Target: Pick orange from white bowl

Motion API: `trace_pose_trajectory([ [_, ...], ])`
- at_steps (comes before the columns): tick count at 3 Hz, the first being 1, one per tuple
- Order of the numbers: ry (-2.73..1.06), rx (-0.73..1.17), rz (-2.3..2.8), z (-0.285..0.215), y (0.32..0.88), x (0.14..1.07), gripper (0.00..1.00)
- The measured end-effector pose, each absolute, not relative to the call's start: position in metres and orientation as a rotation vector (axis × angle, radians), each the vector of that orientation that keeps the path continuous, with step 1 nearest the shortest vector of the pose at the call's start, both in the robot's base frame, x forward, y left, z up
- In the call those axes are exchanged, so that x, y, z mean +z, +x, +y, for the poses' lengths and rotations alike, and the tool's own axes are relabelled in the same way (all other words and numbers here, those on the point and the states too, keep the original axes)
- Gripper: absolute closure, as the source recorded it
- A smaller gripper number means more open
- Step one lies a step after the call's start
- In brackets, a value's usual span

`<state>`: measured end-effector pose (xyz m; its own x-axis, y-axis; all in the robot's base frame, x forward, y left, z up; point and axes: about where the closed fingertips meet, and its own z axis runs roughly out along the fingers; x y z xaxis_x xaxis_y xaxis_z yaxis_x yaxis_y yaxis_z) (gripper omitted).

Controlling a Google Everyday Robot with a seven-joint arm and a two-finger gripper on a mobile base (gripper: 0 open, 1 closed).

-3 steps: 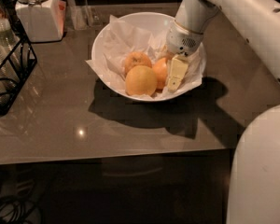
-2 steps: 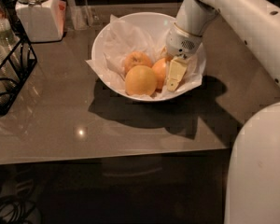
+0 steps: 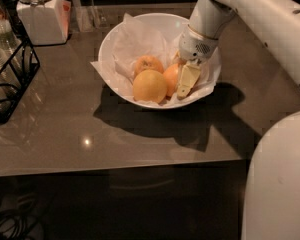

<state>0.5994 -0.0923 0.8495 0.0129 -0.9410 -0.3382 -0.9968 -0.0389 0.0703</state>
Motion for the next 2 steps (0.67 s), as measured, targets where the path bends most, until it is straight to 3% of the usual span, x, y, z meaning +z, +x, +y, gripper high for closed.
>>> trace_pose_trajectory([
  [1,-2.099,0.412,2.017,-0.090,0.595,0.858,0.93],
  [2,-2.114,0.381,1.984,-0.086,0.590,0.870,1.00],
])
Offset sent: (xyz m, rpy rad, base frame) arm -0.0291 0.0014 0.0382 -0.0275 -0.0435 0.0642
